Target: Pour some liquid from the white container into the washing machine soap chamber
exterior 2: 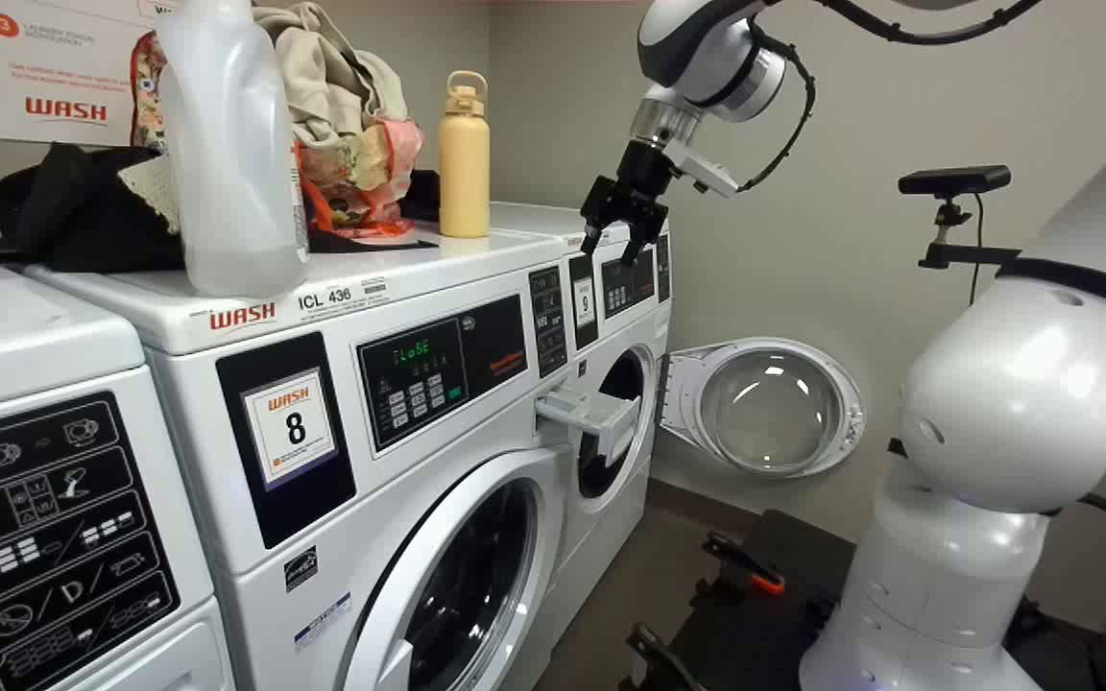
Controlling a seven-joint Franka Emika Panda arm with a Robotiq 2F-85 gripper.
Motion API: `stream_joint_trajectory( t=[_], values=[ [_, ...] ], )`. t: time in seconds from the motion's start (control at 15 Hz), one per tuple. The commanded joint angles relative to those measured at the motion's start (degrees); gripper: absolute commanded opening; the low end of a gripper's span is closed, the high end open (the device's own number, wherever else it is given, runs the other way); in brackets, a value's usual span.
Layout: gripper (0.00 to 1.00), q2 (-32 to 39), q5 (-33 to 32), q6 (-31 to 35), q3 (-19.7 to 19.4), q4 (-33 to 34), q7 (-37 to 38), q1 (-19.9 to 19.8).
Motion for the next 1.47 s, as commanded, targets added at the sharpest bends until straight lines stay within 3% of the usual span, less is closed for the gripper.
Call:
stream_joint_trajectory(
  t=[0.0,0.4,0.93,1.13,1.4],
  values=[
    [1.00,0.36,0.92,-0.33,1.73,0.19,-0.72,-1.99],
    [1.00,0.87,0.44,-0.28,3.00,1.74,-1.77,-1.15],
    [1.00,2.65,-4.17,-3.02,14.54,14.46,-6.06,5.64],
    [1.00,4.45,-2.22,-1.39,16.69,18.75,-10.37,9.50],
    [1.00,5.88,2.84,-1.77,16.52,22.22,-20.61,13.89]
  ],
)
